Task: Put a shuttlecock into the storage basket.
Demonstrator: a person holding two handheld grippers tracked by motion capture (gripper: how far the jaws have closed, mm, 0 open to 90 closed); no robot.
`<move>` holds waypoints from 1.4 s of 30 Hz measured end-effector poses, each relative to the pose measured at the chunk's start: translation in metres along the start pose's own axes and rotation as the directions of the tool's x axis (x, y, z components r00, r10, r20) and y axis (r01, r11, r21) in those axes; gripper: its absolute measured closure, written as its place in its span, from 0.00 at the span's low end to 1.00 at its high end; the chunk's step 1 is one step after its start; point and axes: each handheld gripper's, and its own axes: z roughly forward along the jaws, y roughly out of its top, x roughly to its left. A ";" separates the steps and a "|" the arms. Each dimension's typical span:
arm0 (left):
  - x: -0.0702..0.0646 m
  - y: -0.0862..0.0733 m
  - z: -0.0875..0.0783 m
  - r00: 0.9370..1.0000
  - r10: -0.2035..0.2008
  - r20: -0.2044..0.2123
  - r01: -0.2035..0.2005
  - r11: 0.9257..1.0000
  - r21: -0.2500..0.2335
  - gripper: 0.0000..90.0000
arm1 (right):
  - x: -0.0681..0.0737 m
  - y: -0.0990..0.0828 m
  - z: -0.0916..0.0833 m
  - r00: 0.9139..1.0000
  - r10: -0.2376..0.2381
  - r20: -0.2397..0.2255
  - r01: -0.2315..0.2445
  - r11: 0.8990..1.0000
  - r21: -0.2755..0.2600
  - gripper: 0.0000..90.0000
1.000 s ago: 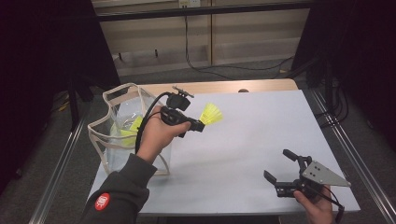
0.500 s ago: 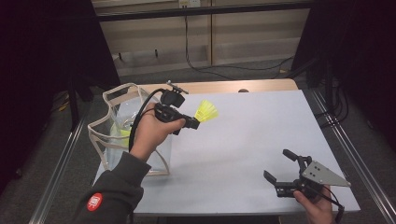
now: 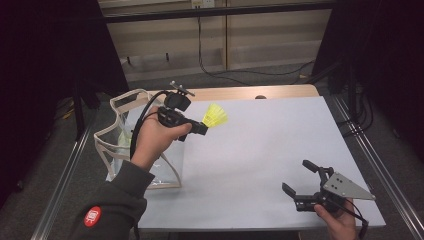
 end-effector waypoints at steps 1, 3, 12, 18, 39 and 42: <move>0.001 0.000 -0.001 1.000 0.006 -0.003 -0.006 1.000 0.005 0.72 | 0.000 0.000 0.000 1.000 0.001 0.000 -0.001 1.000 0.001 0.04; 0.001 0.000 -0.003 1.000 0.004 -0.006 -0.004 1.000 0.009 0.72 | 0.000 0.000 0.000 1.000 0.001 -0.002 -0.001 1.000 0.003 0.04; 0.005 -0.001 -0.009 1.000 -0.006 -0.020 0.006 1.000 0.009 0.72 | 0.000 0.000 0.000 1.000 0.001 0.002 -0.001 1.000 0.001 0.04; 0.006 0.000 -0.014 1.000 -0.008 -0.026 0.008 1.000 0.005 0.72 | 0.000 0.000 0.000 1.000 0.002 0.001 -0.002 1.000 0.003 0.04; 0.012 0.001 -0.032 0.999 0.000 -0.041 0.000 1.000 -0.002 0.72 | 0.000 0.000 0.000 1.000 -0.001 -0.001 0.001 1.000 0.004 0.04; 0.012 0.001 -0.034 0.999 -0.006 -0.043 0.006 1.000 -0.004 0.72 | 0.000 0.000 0.000 1.000 -0.001 -0.001 0.001 1.000 0.004 0.04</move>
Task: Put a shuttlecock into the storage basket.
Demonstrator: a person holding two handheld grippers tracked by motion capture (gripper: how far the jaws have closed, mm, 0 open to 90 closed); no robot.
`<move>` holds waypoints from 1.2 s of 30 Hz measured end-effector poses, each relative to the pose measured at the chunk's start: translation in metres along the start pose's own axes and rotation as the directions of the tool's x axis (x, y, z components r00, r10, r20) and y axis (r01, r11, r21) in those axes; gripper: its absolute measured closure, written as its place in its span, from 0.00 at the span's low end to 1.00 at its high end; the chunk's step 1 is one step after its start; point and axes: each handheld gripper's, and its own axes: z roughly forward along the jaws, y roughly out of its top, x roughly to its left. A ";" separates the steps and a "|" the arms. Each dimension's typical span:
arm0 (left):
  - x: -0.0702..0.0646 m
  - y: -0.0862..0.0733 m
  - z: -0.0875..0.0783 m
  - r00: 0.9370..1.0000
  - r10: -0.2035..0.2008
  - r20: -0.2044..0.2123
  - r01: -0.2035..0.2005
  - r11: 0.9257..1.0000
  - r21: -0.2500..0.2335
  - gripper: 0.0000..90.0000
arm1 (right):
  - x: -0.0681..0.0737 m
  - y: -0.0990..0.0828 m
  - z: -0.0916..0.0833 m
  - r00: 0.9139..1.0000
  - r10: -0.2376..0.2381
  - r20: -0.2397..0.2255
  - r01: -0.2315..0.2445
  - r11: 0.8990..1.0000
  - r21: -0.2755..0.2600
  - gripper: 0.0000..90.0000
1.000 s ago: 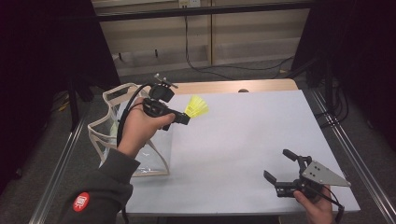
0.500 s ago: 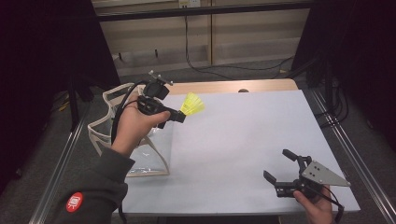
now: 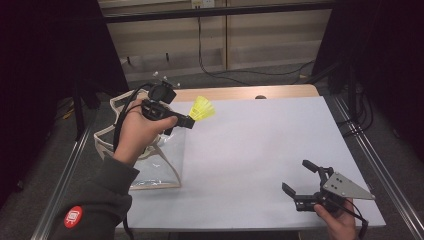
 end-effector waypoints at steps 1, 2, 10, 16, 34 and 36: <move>0.001 0.000 -0.001 1.000 0.001 0.001 -0.001 1.000 0.001 0.72 | 0.000 0.000 0.000 1.000 0.000 0.000 0.000 1.000 0.000 0.03; 0.001 0.000 -0.002 1.000 -0.003 -0.002 0.003 1.000 -0.006 0.72 | 0.000 0.000 0.000 1.000 0.000 0.000 0.000 1.000 -0.001 0.03; 0.004 -0.001 -0.010 1.000 -0.008 -0.005 0.008 1.000 -0.007 0.72 | 0.000 0.000 0.000 1.000 -0.002 0.001 0.002 1.000 -0.002 0.03; 0.006 -0.002 -0.015 1.000 -0.012 -0.011 0.012 1.000 -0.015 0.72 | 0.000 0.000 0.000 1.000 -0.003 0.001 0.003 1.000 -0.003 0.03; 0.018 -0.007 -0.034 0.998 -0.050 -0.040 0.048 0.998 -0.045 0.72 | 0.001 0.000 0.000 1.000 -0.002 0.001 0.002 1.000 -0.002 0.04; 0.019 -0.007 -0.036 0.998 -0.052 -0.044 0.049 0.998 -0.047 0.72 | 0.001 0.001 0.000 1.000 -0.002 0.001 0.002 1.000 -0.001 0.03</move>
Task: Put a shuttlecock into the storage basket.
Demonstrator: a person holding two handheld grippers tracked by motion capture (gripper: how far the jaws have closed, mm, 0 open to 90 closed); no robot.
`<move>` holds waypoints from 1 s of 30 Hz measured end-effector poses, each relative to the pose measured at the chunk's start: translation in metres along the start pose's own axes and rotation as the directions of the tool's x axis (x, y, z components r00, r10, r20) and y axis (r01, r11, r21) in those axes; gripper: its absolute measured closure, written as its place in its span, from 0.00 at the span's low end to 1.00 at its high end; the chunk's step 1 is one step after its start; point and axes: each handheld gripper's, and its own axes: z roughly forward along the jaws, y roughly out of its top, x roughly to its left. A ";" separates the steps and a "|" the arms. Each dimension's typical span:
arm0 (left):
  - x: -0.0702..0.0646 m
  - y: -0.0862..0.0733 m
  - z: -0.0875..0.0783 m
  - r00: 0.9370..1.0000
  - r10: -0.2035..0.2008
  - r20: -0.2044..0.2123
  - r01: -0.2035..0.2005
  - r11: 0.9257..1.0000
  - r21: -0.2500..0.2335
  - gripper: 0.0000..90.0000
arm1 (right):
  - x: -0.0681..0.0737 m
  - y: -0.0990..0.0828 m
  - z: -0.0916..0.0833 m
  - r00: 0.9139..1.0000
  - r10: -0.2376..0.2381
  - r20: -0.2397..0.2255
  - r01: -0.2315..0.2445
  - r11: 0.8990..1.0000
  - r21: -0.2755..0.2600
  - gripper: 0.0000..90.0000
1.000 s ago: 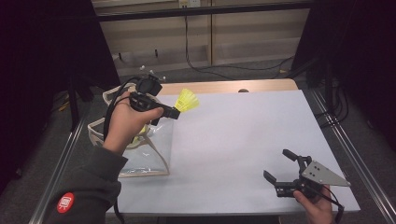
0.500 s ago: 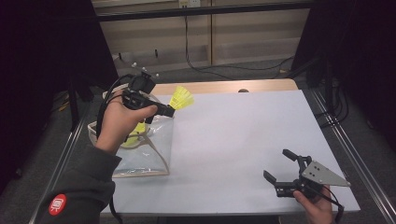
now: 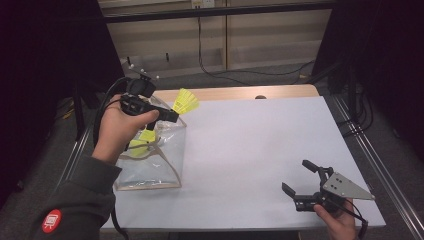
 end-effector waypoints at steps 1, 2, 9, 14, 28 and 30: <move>0.001 0.000 -0.001 1.000 -0.002 0.001 0.002 1.000 0.000 0.72 | 0.000 0.000 0.000 1.000 -0.001 0.000 0.001 1.000 -0.002 0.03; 0.002 0.000 -0.002 1.000 -0.004 -0.004 0.004 1.000 -0.005 0.72 | 0.000 0.000 0.000 1.000 0.001 -0.002 -0.001 1.000 -0.003 0.03; 0.007 -0.003 -0.007 1.000 -0.014 -0.021 0.014 1.000 -0.010 0.72 | 0.000 0.000 0.000 1.000 0.000 -0.001 0.000 1.000 -0.002 0.03; 0.008 -0.004 -0.009 1.000 -0.017 -0.023 0.017 1.000 -0.009 0.72 | 0.000 0.000 0.000 1.000 -0.004 -0.003 0.004 1.000 0.000 0.03; 0.014 -0.006 -0.015 0.999 -0.034 -0.029 0.034 0.999 -0.018 0.72 | 0.000 0.000 0.000 1.000 -0.002 -0.001 0.002 1.000 0.003 0.03; 0.016 -0.007 -0.016 0.999 -0.041 -0.030 0.040 0.999 -0.025 0.72 | 0.000 0.000 0.000 1.000 -0.004 -0.003 0.004 1.000 0.001 0.03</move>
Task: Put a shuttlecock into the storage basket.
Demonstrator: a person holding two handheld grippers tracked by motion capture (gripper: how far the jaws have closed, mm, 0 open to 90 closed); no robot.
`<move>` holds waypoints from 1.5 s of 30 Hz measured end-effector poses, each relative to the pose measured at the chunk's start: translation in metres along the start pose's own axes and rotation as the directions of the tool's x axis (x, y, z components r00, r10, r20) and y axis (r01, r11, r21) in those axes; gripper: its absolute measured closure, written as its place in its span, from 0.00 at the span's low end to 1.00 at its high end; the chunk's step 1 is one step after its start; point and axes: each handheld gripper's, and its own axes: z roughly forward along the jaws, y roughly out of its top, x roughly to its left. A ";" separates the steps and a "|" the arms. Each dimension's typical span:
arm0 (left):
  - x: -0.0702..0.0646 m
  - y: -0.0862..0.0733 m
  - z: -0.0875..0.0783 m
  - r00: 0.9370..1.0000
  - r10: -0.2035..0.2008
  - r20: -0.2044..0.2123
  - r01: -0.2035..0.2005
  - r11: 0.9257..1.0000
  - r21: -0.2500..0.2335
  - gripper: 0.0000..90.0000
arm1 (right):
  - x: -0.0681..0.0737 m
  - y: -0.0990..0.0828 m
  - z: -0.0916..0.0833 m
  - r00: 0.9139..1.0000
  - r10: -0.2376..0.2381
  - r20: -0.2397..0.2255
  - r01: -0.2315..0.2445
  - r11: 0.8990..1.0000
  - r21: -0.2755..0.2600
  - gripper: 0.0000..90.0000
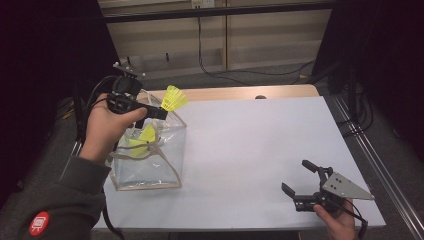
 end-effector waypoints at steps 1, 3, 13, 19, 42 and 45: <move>0.001 0.000 -0.001 1.000 0.004 -0.003 -0.004 1.000 0.002 0.72 | 0.000 0.000 0.000 1.000 0.000 0.000 0.000 1.000 0.000 0.03; 0.003 -0.001 -0.002 1.000 0.000 -0.011 0.000 1.000 0.002 0.72 | 0.000 0.000 0.000 1.000 0.001 0.000 -0.001 1.000 0.000 0.03; 0.013 -0.008 -0.005 0.999 -0.024 -0.027 0.024 1.000 -0.007 0.72 | 0.000 0.000 0.000 1.000 0.001 0.001 -0.001 1.000 -0.001 0.03; 0.020 -0.011 -0.009 0.998 -0.041 -0.044 0.040 0.999 -0.018 0.72 | 0.001 0.000 0.000 1.000 0.002 0.004 -0.002 1.000 -0.001 0.03; 0.032 -0.021 -0.020 0.994 -0.070 -0.081 0.068 0.997 -0.030 0.72 | 0.001 0.000 0.000 1.000 0.002 0.002 -0.002 1.000 -0.001 0.03; 0.034 -0.022 -0.021 0.994 -0.073 -0.087 0.070 0.997 -0.032 0.72 | 0.001 0.000 0.000 1.000 0.002 0.003 -0.002 1.000 -0.002 0.03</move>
